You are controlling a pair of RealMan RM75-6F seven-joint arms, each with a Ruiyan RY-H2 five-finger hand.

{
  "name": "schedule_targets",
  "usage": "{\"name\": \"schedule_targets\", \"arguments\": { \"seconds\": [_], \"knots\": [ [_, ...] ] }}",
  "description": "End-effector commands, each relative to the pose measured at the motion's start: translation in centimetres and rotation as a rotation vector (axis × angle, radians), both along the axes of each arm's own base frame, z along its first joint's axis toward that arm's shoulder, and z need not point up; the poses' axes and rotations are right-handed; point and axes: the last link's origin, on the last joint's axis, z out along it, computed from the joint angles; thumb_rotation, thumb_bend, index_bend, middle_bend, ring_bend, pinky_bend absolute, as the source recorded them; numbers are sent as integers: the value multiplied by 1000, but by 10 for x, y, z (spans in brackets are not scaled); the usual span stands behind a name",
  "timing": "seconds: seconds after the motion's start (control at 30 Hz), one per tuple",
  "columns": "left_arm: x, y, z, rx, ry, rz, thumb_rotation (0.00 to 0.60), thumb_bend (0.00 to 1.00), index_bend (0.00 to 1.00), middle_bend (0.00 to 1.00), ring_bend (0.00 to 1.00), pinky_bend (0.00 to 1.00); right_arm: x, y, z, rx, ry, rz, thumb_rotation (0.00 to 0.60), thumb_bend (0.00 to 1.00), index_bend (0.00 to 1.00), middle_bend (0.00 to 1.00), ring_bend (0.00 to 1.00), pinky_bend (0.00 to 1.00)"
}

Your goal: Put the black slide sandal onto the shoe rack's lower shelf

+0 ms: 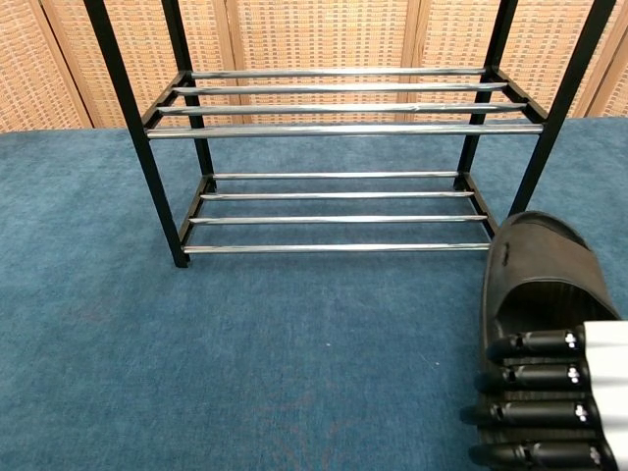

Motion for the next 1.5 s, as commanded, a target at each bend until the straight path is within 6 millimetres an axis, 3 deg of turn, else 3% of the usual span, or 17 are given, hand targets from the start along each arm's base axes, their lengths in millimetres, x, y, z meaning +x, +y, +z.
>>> {"name": "schedule_targets", "arguments": {
  "seconds": [0.03, 0.33, 0.77, 1.1, 1.5],
  "knots": [
    [0, 0, 0, -1, -1, 0, 600, 203, 0, 0, 0, 0, 8, -5, -2, 16, 9, 48, 600, 624, 590, 533, 387, 460],
    [-1, 2, -2, -11, 0, 6, 600, 203, 0, 0, 0, 0, 35, -34, -15, 26, 27, 152, 600, 643, 590, 524, 387, 460],
    [-4, 8, -4, -34, 0, 21, 600, 203, 0, 0, 0, 0, 69, -77, -33, 20, 53, 122, 600, 679, 589, 506, 387, 460],
    [-8, 16, -5, -45, -5, 46, 600, 203, 0, 0, 0, 0, 64, -112, -48, -1, 80, 97, 600, 680, 590, 487, 387, 449],
    [-11, 23, -7, -59, -3, 79, 600, 203, 0, 0, 0, 0, 55, -154, -45, -75, 120, 61, 600, 682, 590, 473, 387, 449]
  ]
}}
